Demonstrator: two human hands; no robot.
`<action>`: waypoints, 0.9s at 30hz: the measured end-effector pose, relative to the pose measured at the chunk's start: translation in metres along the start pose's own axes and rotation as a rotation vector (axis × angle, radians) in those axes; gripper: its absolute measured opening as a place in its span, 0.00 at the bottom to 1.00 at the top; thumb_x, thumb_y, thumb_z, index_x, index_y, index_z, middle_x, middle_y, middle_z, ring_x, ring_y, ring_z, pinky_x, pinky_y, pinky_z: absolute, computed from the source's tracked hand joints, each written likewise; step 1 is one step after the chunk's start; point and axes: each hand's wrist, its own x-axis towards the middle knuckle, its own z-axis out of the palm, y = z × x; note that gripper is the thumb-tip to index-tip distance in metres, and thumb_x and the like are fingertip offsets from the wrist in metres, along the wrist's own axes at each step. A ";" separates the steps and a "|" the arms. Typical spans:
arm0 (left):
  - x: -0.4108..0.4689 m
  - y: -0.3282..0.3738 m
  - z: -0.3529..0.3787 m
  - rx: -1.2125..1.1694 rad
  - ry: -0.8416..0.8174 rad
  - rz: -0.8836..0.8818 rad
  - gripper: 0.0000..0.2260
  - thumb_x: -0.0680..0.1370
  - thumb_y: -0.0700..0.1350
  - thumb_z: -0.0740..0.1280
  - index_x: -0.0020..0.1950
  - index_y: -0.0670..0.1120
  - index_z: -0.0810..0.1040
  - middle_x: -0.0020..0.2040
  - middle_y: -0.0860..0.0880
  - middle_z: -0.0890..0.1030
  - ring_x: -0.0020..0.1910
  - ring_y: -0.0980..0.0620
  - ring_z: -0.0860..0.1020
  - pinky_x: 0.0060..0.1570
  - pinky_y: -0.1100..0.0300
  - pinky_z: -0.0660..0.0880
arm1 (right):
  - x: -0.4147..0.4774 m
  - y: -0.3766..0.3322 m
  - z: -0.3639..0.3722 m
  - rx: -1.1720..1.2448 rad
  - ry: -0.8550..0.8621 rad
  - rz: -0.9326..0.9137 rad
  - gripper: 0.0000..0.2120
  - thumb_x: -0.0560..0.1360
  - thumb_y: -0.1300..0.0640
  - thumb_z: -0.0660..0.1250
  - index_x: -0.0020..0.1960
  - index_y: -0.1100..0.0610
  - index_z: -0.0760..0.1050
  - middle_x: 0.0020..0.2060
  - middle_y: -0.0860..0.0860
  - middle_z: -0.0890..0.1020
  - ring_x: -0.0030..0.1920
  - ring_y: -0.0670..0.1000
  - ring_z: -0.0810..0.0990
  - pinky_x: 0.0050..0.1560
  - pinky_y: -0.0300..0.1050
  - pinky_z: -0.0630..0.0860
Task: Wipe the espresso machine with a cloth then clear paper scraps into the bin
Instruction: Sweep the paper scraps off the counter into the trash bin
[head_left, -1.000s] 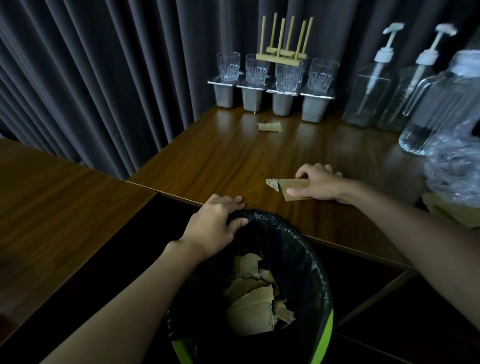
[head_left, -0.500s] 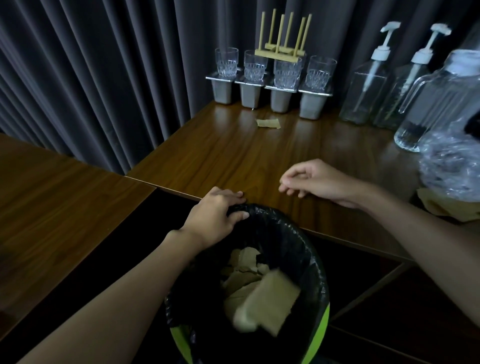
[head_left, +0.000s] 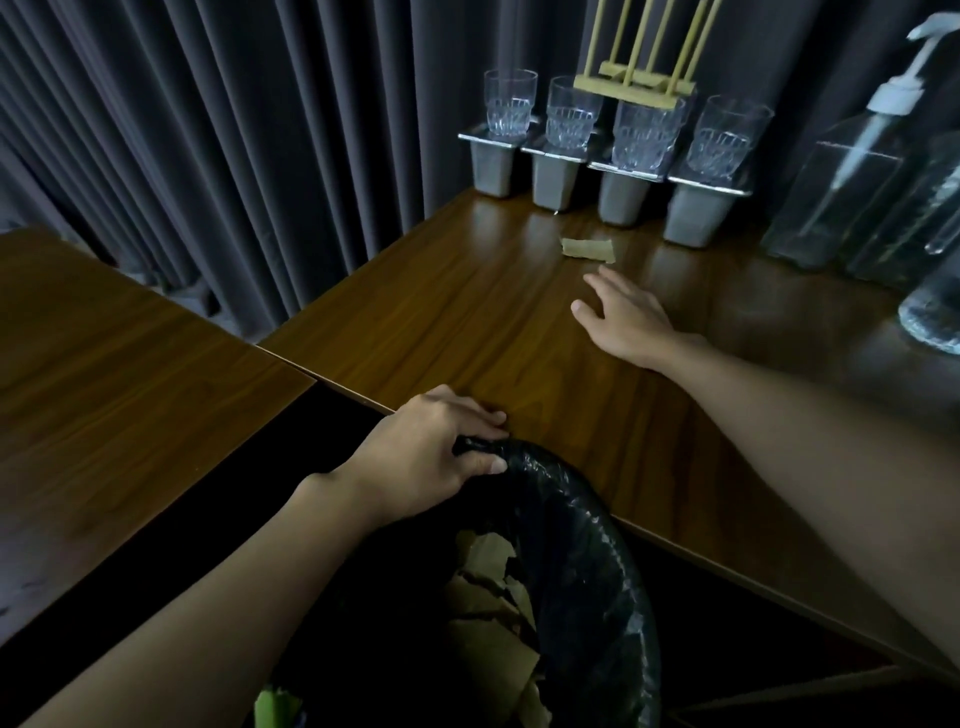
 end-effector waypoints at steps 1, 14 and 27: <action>0.000 -0.001 0.001 -0.010 0.003 0.006 0.18 0.77 0.53 0.71 0.66 0.53 0.80 0.68 0.61 0.76 0.68 0.63 0.67 0.67 0.55 0.71 | 0.012 0.002 0.000 -0.017 0.001 0.003 0.29 0.81 0.38 0.50 0.78 0.49 0.55 0.79 0.49 0.54 0.78 0.52 0.53 0.75 0.54 0.52; -0.001 -0.002 0.002 -0.079 0.049 -0.005 0.17 0.74 0.53 0.74 0.62 0.51 0.83 0.65 0.59 0.79 0.66 0.63 0.71 0.65 0.54 0.74 | 0.050 -0.004 0.002 -0.162 0.039 -0.025 0.26 0.80 0.39 0.46 0.75 0.46 0.61 0.74 0.47 0.62 0.73 0.49 0.60 0.68 0.54 0.55; -0.003 0.001 0.001 -0.056 0.006 -0.019 0.17 0.76 0.51 0.73 0.65 0.52 0.81 0.67 0.59 0.77 0.69 0.59 0.68 0.70 0.53 0.70 | -0.065 -0.024 -0.013 -0.082 0.069 -0.210 0.06 0.80 0.50 0.58 0.55 0.47 0.72 0.61 0.48 0.75 0.62 0.54 0.67 0.60 0.54 0.61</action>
